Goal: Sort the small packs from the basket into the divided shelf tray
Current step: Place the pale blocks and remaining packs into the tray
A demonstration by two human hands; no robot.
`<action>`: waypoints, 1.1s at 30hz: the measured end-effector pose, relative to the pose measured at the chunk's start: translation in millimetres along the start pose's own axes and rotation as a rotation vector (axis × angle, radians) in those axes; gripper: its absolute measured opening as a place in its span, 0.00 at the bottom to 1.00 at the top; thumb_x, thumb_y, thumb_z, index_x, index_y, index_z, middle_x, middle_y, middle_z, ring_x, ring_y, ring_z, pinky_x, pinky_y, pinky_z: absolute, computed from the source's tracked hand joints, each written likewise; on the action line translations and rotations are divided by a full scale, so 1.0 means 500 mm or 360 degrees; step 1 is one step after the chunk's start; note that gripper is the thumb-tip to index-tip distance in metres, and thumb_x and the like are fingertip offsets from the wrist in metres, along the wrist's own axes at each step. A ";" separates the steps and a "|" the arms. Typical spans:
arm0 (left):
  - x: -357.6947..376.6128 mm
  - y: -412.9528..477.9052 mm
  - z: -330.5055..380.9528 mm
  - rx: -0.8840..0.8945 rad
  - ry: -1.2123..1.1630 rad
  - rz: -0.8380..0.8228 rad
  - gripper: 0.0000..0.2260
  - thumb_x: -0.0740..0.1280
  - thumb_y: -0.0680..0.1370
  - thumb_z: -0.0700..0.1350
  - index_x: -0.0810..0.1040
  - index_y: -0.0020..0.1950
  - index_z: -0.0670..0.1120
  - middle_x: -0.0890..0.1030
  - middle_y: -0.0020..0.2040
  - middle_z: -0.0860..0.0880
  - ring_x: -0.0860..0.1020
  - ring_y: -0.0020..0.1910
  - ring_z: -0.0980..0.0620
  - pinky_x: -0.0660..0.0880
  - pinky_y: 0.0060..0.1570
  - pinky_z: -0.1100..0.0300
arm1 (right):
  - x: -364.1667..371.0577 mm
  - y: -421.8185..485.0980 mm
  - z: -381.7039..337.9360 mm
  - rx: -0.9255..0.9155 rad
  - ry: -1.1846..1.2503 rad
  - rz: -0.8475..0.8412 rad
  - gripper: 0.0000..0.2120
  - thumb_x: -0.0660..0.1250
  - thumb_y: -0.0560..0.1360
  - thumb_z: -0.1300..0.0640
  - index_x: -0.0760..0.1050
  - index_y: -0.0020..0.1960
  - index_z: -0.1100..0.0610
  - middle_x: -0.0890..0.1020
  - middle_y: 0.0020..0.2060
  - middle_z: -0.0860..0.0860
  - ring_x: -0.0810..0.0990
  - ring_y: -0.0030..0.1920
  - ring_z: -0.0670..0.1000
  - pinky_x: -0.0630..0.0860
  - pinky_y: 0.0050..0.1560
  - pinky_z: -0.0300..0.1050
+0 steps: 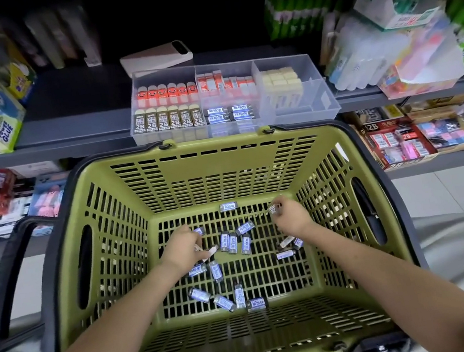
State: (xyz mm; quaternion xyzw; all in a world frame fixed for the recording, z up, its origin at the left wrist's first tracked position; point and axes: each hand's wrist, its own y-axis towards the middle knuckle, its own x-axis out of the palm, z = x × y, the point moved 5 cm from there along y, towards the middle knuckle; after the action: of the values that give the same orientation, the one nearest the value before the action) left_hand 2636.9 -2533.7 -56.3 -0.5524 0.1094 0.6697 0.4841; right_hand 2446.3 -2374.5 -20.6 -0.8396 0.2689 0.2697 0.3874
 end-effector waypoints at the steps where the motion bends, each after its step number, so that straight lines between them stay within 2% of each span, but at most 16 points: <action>1: -0.001 -0.006 -0.001 -0.0029 0.0014 0.0047 0.18 0.69 0.74 0.55 0.79 0.58 0.45 0.74 0.60 0.46 0.73 0.61 0.49 0.68 0.61 0.59 | -0.009 0.007 0.000 -0.0035 -0.0095 0.0134 0.18 0.61 0.76 0.66 0.66 0.66 0.58 0.79 0.49 0.56 0.78 0.39 0.52 0.74 0.31 0.41; 3: -0.006 -0.015 -0.008 -0.0054 -0.0014 0.0109 0.19 0.67 0.76 0.56 0.79 0.60 0.44 0.74 0.61 0.45 0.74 0.61 0.48 0.69 0.61 0.59 | -0.020 0.024 0.006 -0.0046 -0.0150 0.0257 0.18 0.60 0.77 0.63 0.66 0.66 0.57 0.80 0.47 0.55 0.77 0.38 0.53 0.71 0.32 0.42; 5: -0.008 -0.023 -0.020 -0.0003 -0.0073 0.0032 0.17 0.66 0.77 0.51 0.77 0.63 0.45 0.73 0.60 0.47 0.72 0.63 0.49 0.67 0.64 0.60 | -0.021 0.045 0.016 0.0011 -0.0164 0.0233 0.17 0.59 0.78 0.60 0.66 0.66 0.55 0.81 0.49 0.57 0.78 0.42 0.56 0.75 0.38 0.46; 8: -0.007 -0.033 -0.031 0.0095 -0.0060 -0.0113 0.21 0.69 0.75 0.43 0.73 0.68 0.47 0.72 0.61 0.49 0.68 0.64 0.51 0.62 0.70 0.59 | -0.013 0.069 0.032 0.0017 -0.0145 0.0173 0.15 0.59 0.79 0.55 0.67 0.65 0.57 0.80 0.50 0.58 0.78 0.45 0.56 0.78 0.49 0.53; 10: -0.015 -0.035 -0.031 0.0077 -0.0081 -0.0085 0.20 0.71 0.73 0.42 0.74 0.65 0.47 0.73 0.61 0.51 0.69 0.64 0.52 0.63 0.69 0.59 | -0.004 0.074 0.043 0.0007 -0.0123 0.0125 0.20 0.61 0.79 0.51 0.65 0.67 0.59 0.78 0.56 0.59 0.77 0.48 0.56 0.76 0.51 0.50; 12: -0.022 -0.036 -0.026 0.0073 -0.0063 -0.0069 0.16 0.73 0.72 0.43 0.75 0.58 0.48 0.75 0.59 0.53 0.70 0.61 0.53 0.66 0.67 0.58 | 0.007 0.076 0.052 -0.0006 -0.0147 0.0070 0.25 0.63 0.78 0.49 0.63 0.70 0.60 0.75 0.62 0.59 0.76 0.57 0.57 0.74 0.55 0.51; 13: -0.025 -0.039 -0.023 0.0072 -0.0044 -0.0093 0.14 0.73 0.71 0.43 0.75 0.55 0.49 0.76 0.57 0.52 0.71 0.59 0.53 0.68 0.65 0.57 | 0.013 0.075 0.052 -0.0057 -0.0203 0.0035 0.25 0.63 0.78 0.49 0.64 0.70 0.60 0.75 0.62 0.59 0.76 0.58 0.57 0.75 0.56 0.51; 16: -0.027 -0.051 -0.016 0.0041 -0.0049 -0.0170 0.14 0.74 0.71 0.42 0.70 0.47 0.51 0.76 0.51 0.50 0.74 0.52 0.51 0.74 0.56 0.57 | 0.029 0.062 0.039 -0.0289 -0.0492 -0.0093 0.21 0.62 0.77 0.47 0.69 0.64 0.58 0.78 0.57 0.57 0.78 0.52 0.54 0.75 0.50 0.47; 18: -0.028 -0.052 -0.008 0.0025 -0.0075 -0.0166 0.13 0.71 0.73 0.40 0.69 0.48 0.51 0.76 0.51 0.50 0.75 0.46 0.53 0.77 0.46 0.61 | 0.035 0.052 0.034 -0.0349 -0.0694 -0.0149 0.21 0.61 0.78 0.45 0.69 0.64 0.59 0.79 0.55 0.57 0.78 0.50 0.54 0.75 0.47 0.47; 20: -0.042 -0.049 -0.001 -0.0132 -0.0449 -0.0137 0.10 0.67 0.75 0.35 0.72 0.52 0.46 0.74 0.54 0.49 0.75 0.35 0.55 0.75 0.32 0.66 | 0.032 0.043 0.027 -0.0318 -0.0769 -0.0133 0.23 0.58 0.78 0.44 0.70 0.63 0.62 0.80 0.50 0.57 0.79 0.47 0.55 0.76 0.45 0.48; 21: -0.048 -0.045 0.001 -0.0279 -0.0816 -0.0153 0.09 0.65 0.76 0.33 0.74 0.52 0.44 0.73 0.56 0.48 0.75 0.34 0.54 0.75 0.30 0.66 | 0.028 0.036 0.018 -0.0297 -0.0682 -0.0132 0.23 0.57 0.79 0.44 0.73 0.58 0.63 0.80 0.43 0.57 0.78 0.41 0.54 0.75 0.42 0.47; 23: -0.067 -0.048 0.018 -0.0513 -0.1648 -0.0255 0.08 0.61 0.75 0.30 0.76 0.46 0.41 0.74 0.55 0.42 0.77 0.41 0.49 0.78 0.33 0.63 | 0.023 0.016 -0.022 -0.0233 -0.0168 -0.0234 0.19 0.57 0.79 0.44 0.73 0.45 0.60 0.74 0.31 0.52 0.71 0.29 0.48 0.70 0.34 0.43; 26: -0.119 -0.056 0.069 -0.0420 -0.2259 -0.0354 0.04 0.64 0.72 0.32 0.76 0.44 0.38 0.77 0.47 0.41 0.78 0.44 0.47 0.75 0.33 0.62 | 0.013 -0.035 -0.123 -0.0177 0.0778 -0.0540 0.16 0.59 0.79 0.44 0.72 0.41 0.56 0.73 0.24 0.46 0.67 0.22 0.43 0.65 0.27 0.36; 29: -0.181 -0.072 0.116 -0.0097 -0.2358 -0.0356 0.14 0.71 0.70 0.46 0.80 0.53 0.41 0.80 0.42 0.47 0.77 0.40 0.52 0.73 0.34 0.63 | -0.005 -0.088 -0.221 -0.0349 0.1038 -0.0814 0.16 0.59 0.79 0.45 0.74 0.43 0.56 0.73 0.22 0.45 0.66 0.21 0.44 0.62 0.25 0.36; 31: -0.224 -0.083 0.137 0.0086 -0.2222 -0.0204 0.19 0.73 0.68 0.53 0.82 0.54 0.45 0.81 0.42 0.48 0.76 0.38 0.54 0.72 0.34 0.64 | -0.020 -0.117 -0.268 -0.0501 0.0981 -0.0836 0.16 0.58 0.79 0.46 0.75 0.43 0.56 0.72 0.22 0.45 0.64 0.21 0.43 0.60 0.25 0.36; 33: -0.265 -0.093 0.149 0.0211 -0.2129 0.0042 0.17 0.72 0.68 0.56 0.83 0.52 0.47 0.82 0.40 0.50 0.75 0.34 0.57 0.72 0.33 0.66 | -0.035 -0.134 -0.302 -0.0626 0.0956 -0.0773 0.14 0.57 0.80 0.46 0.75 0.44 0.54 0.70 0.22 0.45 0.61 0.21 0.43 0.59 0.25 0.36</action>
State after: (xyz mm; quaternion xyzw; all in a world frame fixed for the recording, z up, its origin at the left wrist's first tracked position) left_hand 2615.0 -2529.4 100.9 0.0140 -0.1666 0.8654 0.4723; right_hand 2515.1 -2453.3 108.6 -0.9776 0.1079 -0.0395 0.1766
